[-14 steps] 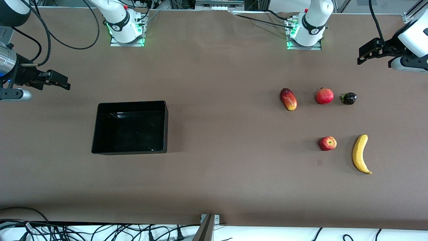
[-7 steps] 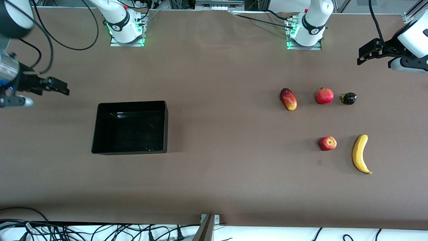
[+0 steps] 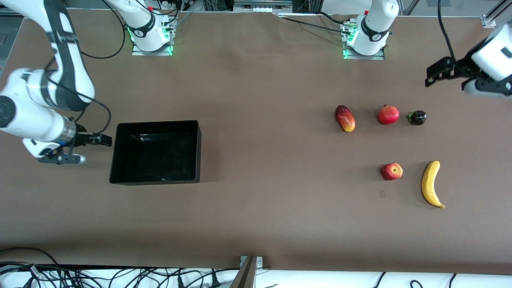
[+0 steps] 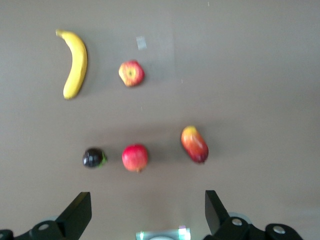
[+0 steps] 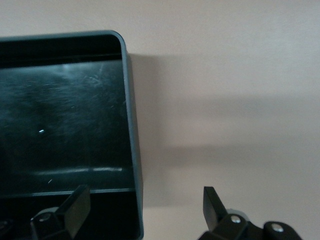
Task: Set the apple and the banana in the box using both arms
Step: 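Push the black box with the right gripper while the left gripper reaches the apple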
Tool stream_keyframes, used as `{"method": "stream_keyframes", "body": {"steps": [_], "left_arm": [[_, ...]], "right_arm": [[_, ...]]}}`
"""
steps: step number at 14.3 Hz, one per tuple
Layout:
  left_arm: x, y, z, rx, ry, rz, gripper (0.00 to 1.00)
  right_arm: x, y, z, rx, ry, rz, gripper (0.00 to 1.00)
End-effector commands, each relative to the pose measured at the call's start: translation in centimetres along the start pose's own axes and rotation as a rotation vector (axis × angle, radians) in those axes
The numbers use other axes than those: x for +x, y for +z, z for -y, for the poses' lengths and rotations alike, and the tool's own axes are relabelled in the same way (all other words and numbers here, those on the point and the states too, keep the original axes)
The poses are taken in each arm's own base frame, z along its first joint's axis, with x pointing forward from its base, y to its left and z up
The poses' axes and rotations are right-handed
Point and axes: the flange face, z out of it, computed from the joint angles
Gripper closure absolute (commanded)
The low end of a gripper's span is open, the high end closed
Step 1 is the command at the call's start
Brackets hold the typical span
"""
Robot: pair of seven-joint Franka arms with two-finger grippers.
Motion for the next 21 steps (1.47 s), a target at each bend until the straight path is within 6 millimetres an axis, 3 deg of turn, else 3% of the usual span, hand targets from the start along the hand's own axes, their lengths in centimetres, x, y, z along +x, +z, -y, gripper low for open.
{"method": "stream_keyframes", "body": {"steps": [1, 3, 4, 6, 8, 12, 15, 18, 21], "left_arm": [[3.9, 4.1, 1.2, 0.015, -0.028, -0.016, 0.00], [6.2, 6.8, 2.6, 0.016, -0.043, -0.043, 0.00], [7.5, 8.6, 3.2, 0.012, -0.049, -0.053, 0.00], [10.7, 13.6, 4.0, 0.018, -0.058, -0.081, 0.00], [12.6, 18.1, 4.4, 0.028, -0.059, -0.125, 0.00], [14.0, 25.7, 4.7, 0.037, -0.048, -0.209, 0.00], [14.6, 30.8, 5.6, 0.047, -0.027, -0.216, 0.00], [14.5, 35.9, 8.1, 0.062, 0.008, -0.222, 0.00], [12.9, 39.4, 8.9, 0.073, 0.016, -0.238, 0.00]], "right_arm": [[-1.1, 2.3, 0.0, 0.001, -0.009, -0.020, 0.00], [-2.4, 5.2, 0.0, 0.000, -0.007, -0.027, 0.06], [-3.0, 6.4, 0.0, 0.001, -0.005, -0.029, 0.14], [-3.3, 7.7, -0.2, 0.000, -0.001, -0.018, 0.49], [-3.3, 7.7, -0.2, 0.000, 0.003, -0.015, 1.00], [-2.8, 6.8, 0.4, 0.003, -0.023, -0.026, 1.00], [-1.1, 3.0, 3.5, 0.022, -0.082, -0.025, 1.00], [0.5, -1.6, 10.0, 0.112, -0.124, -0.003, 1.00], [-0.6, -2.8, 18.2, 0.205, -0.155, 0.005, 1.00]]}}
